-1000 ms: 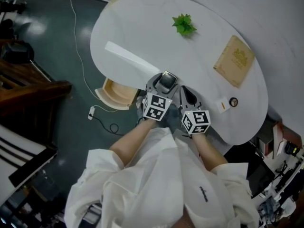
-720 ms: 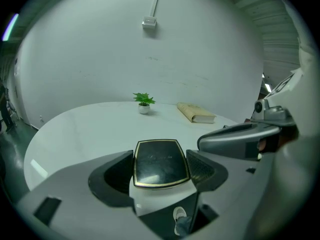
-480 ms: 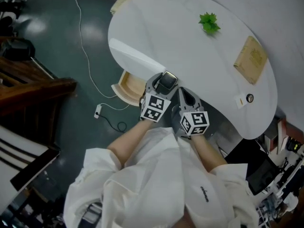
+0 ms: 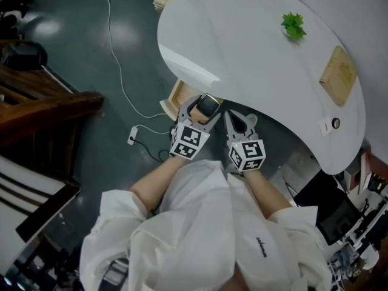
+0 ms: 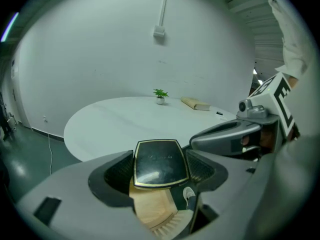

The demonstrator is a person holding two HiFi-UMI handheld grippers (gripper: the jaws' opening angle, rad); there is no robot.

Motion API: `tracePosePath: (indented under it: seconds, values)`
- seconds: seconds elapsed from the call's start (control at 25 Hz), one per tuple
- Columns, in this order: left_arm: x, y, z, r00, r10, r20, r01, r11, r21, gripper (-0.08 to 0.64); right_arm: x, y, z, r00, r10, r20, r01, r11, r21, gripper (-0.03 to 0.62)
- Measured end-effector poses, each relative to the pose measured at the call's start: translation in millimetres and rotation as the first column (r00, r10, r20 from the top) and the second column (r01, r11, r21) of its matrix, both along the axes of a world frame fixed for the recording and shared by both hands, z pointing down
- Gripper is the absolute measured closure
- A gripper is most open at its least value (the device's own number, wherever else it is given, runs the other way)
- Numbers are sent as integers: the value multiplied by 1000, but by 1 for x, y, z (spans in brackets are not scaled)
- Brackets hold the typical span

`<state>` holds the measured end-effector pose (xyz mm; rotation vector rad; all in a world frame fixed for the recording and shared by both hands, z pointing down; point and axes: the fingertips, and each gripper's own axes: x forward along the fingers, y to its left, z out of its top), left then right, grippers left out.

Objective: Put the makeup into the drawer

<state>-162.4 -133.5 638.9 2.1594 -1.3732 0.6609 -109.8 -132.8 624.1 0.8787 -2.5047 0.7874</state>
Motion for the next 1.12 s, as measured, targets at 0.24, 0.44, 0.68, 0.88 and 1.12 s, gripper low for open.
tracePosePath:
  seconds: [0.24, 0.44, 0.68, 0.88, 1.12]
  values:
    - [-19, 18, 15, 998, 65, 15, -65, 998, -9, 218, -28, 12, 18, 999, -32, -17, 32, 999, -18, 575]
    - [-27, 31, 39, 973, 217, 72, -216, 976, -23, 218, -43, 18, 40, 995, -89, -43, 87, 995, -42, 575]
    - [-30, 39, 70, 878, 452, 159, -449, 892, -56, 218, -49, 21, 69, 989, -137, -60, 132, 987, -89, 575]
    - [-32, 43, 96, 766, 609, 207, -601, 792, -108, 218, -53, 25, 91, 985, -158, -66, 148, 981, -129, 575]
    - [-25, 42, 125, 644, 733, 217, -719, 677, -156, 218, -56, 27, 119, 982, -172, -84, 156, 973, -169, 575]
